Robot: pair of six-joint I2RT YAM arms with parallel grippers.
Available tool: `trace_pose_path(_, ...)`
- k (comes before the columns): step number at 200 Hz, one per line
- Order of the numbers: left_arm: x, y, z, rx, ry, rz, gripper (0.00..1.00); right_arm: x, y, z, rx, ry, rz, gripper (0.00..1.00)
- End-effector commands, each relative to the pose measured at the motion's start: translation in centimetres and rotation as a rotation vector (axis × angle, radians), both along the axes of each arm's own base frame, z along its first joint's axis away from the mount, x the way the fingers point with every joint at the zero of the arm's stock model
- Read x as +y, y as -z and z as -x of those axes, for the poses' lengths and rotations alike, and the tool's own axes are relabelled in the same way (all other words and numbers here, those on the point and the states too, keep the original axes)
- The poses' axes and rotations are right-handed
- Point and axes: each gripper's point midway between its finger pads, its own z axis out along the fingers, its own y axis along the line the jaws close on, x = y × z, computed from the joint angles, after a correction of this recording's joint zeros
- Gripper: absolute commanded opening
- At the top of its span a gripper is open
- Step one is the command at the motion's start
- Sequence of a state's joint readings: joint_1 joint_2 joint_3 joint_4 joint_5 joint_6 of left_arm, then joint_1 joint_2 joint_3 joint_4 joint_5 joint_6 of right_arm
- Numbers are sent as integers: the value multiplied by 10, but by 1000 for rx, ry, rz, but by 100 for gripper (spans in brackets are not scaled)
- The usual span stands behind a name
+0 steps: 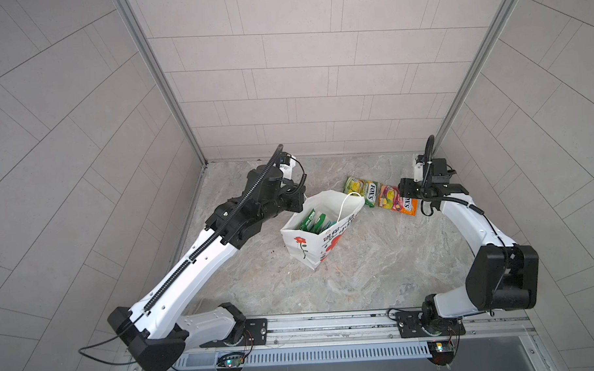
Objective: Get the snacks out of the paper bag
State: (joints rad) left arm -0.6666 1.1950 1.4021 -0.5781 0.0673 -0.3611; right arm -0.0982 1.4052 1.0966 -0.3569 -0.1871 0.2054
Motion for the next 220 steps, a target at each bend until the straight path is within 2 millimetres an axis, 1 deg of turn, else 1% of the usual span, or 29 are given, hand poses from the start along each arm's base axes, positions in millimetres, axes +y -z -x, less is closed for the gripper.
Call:
trace_pose_path(1, 5, -48, -4, -181, 24, -14, 0, 30, -29, 2, -141, -71, -185, 73)
trace_pose_path(15, 8, -54, -9, -213, 18, -43, 0, 38, -40, 12, -176, -85, -234, 73)
trace_pose_path(34, 14, -60, -17, -245, 5, -54, 0, 50, -50, 23, -200, -122, -291, 73)
trace_pose_path(65, 20, -67, -33, -274, 1, -80, 0, 68, -56, 41, -221, -170, -359, 73)
trace_pose_path(84, 20, -70, -42, -294, 8, -114, 0, 75, -57, 47, -231, -187, -375, 73)
trace_pose_path(114, 21, -71, -59, -311, 6, -177, 0, 87, -52, 51, -211, -225, -376, 73)
trace_pose_path(133, 20, -73, -65, -317, 22, -211, 0, 90, -51, 53, -207, -235, -374, 73)
trace_pose_path(155, 16, -77, -70, -323, 54, -241, 0, 93, -57, 54, -219, -247, -370, 73)
trace_pose_path(166, 10, -76, -71, -318, 87, -251, 0, 95, -62, 54, -229, -258, -367, 73)
trace_pose_path(188, 5, -77, -77, -325, 111, -275, 0, 98, -72, 56, -245, -268, -353, 73)
trace_pose_path(202, 3, -83, -81, -344, 122, -297, 0, 97, -76, 58, -254, -261, -331, 73)
trace_pose_path(206, 2, -82, -83, -342, 127, -309, 0, 97, -78, 58, -258, -261, -324, 73)
trace_pose_path(207, 2, -85, -82, -350, 128, -309, 0, 96, -79, 58, -260, -260, -322, 73)
trace_pose_path(208, 2, -84, -83, -347, 129, -315, 0, 97, -79, 58, -262, -261, -321, 73)
trace_pose_path(212, 1, -89, -84, -359, 131, -320, 0, 97, -81, 59, -265, -262, -317, 73)
trace_pose_path(220, 0, -90, -88, -362, 141, -336, 0, 97, -83, 60, -268, -264, -312, 73)
